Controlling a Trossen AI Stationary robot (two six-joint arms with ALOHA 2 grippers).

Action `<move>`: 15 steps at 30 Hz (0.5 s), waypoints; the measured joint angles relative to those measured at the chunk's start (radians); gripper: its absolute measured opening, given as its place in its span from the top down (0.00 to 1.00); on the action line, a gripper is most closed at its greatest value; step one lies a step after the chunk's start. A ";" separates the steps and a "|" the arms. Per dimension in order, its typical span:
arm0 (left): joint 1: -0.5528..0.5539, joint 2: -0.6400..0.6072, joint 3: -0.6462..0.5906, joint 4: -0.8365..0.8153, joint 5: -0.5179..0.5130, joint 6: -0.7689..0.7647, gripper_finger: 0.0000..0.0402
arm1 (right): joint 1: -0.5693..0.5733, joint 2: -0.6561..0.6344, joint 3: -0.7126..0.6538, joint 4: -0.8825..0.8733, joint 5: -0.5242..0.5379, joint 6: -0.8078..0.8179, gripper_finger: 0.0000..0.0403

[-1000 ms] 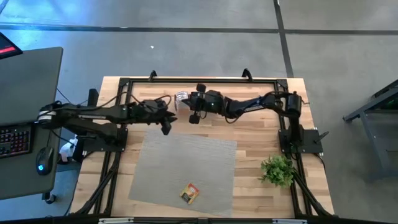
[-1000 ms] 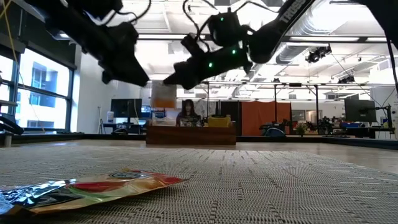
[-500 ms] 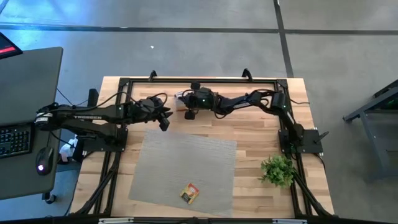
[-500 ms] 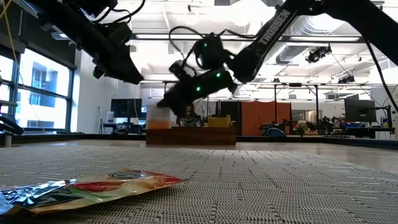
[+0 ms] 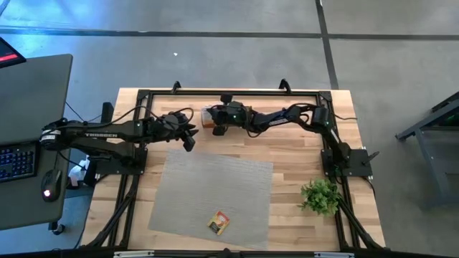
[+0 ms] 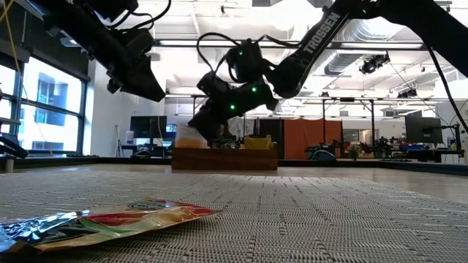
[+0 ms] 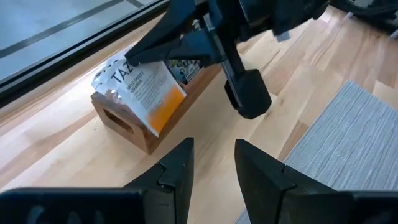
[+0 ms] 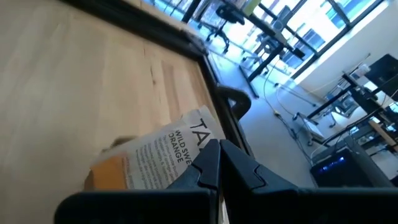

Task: Pick & Place Tea
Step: Put the orange tea bag into the left section of the wooden organizer

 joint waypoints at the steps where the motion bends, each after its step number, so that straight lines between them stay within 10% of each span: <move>1: 0.000 0.000 0.000 0.000 0.000 0.000 0.71 | -0.002 0.000 0.000 -0.006 0.001 0.000 1.00; 15: 0.000 0.000 0.000 0.000 -0.008 0.000 0.71 | -0.007 -0.002 0.000 0.015 0.012 -0.052 1.00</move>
